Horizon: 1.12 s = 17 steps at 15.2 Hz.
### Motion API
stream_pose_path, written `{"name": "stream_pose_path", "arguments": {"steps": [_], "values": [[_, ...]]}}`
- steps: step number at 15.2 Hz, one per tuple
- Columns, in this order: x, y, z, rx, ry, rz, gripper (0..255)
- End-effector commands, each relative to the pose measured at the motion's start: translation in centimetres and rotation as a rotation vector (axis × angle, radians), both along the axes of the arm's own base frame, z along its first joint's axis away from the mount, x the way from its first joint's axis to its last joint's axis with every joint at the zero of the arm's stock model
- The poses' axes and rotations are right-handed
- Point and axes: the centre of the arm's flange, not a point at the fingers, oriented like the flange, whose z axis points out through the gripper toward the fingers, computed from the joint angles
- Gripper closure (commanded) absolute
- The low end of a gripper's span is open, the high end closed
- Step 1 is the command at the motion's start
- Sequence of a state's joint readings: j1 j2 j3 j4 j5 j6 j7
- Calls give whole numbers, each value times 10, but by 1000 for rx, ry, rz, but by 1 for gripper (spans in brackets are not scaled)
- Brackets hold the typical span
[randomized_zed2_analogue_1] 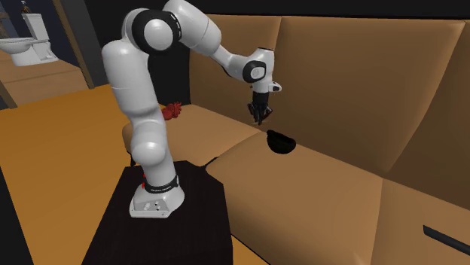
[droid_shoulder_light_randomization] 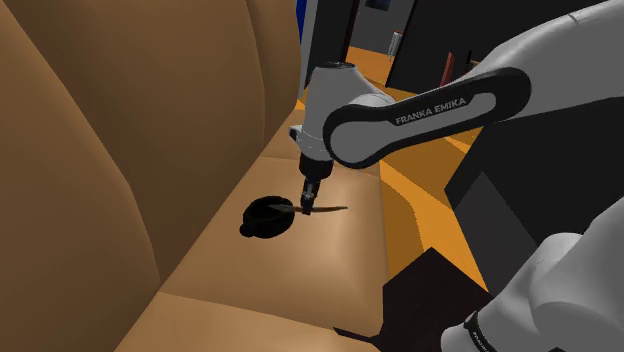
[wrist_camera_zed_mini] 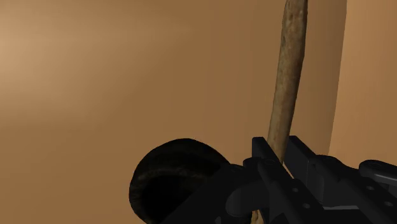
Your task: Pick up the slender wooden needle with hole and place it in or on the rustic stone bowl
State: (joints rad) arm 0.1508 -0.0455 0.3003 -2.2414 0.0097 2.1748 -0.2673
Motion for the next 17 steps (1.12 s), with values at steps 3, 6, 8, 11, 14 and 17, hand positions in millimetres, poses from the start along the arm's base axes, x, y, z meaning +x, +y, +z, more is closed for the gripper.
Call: {"name": "stream_pose_path", "arguments": {"steps": [3, 6, 8, 11, 14, 17], "values": [[53, 4, -2, 0, 0, -1, 255], [92, 8, -2, 0, 0, -1, 255], [119, 11, -2, 0, 0, -1, 255], [124, 12, -12, 0, 0, 0, 255], [124, 12, -28, 0, 0, -1, 255], [124, 12, -44, 0, 0, -1, 255]]}}
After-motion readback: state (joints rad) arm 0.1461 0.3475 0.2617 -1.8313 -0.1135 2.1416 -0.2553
